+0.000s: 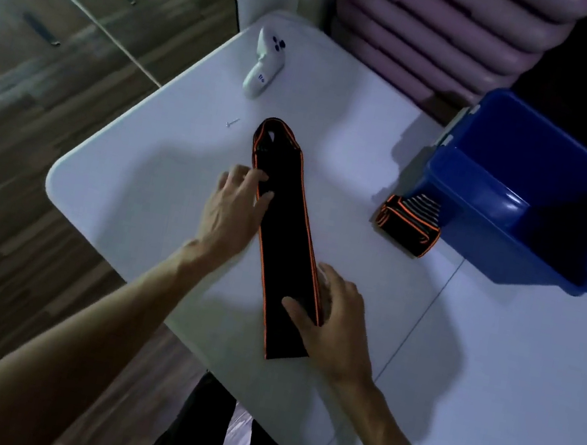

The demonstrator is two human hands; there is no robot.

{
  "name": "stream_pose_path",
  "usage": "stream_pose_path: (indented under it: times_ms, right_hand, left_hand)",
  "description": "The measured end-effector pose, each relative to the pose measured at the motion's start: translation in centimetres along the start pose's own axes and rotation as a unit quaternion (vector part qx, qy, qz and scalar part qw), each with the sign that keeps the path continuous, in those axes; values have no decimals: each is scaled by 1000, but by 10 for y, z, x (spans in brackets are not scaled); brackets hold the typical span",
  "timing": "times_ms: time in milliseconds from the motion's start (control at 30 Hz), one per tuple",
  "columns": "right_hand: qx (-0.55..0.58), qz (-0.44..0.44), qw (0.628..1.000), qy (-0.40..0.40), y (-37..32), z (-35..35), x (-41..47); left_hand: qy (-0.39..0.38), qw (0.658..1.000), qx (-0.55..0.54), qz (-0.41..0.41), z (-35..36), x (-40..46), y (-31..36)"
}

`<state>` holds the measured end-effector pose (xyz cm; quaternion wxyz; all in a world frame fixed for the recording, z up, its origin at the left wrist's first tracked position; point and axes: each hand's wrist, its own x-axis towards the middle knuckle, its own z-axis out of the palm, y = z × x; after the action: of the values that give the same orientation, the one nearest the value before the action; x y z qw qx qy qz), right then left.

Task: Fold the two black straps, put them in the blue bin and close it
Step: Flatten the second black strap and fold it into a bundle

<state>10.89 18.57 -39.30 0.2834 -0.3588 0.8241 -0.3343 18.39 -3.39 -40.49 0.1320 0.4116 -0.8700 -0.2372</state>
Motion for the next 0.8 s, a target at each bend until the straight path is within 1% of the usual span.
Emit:
stream_pose_path:
  times_ms: [33,100,133,200,267,467,600,800]
  right_hand:
    - [-15,2,1000,1,-5,3,-8]
    - [-83,5,996,10,-12,12,-20]
    - [-124,7,992,14,-14,18,-25]
    - [-191,8,981,21,-14,29,-32]
    - [-214,5,976,23,-13,35,-34]
    - [-219,1,974,50,-10,37,-37]
    - [-217,-3,975,36,-9,37,-39]
    - [-255,6,967,24,-5,37,-42]
  left_hand:
    - [-18,999,39,32,7,13,4]
    - [-68,990,84,90,22,27,12]
    - [-93,986,96,100,30,31,14]
    - [-124,982,110,87,44,34,15]
    - [-124,983,116,73,52,35,14]
    - [-99,983,142,67,57,42,9]
    - [-92,982,151,67,56,46,4]
    - [-90,984,135,70,55,51,-1]
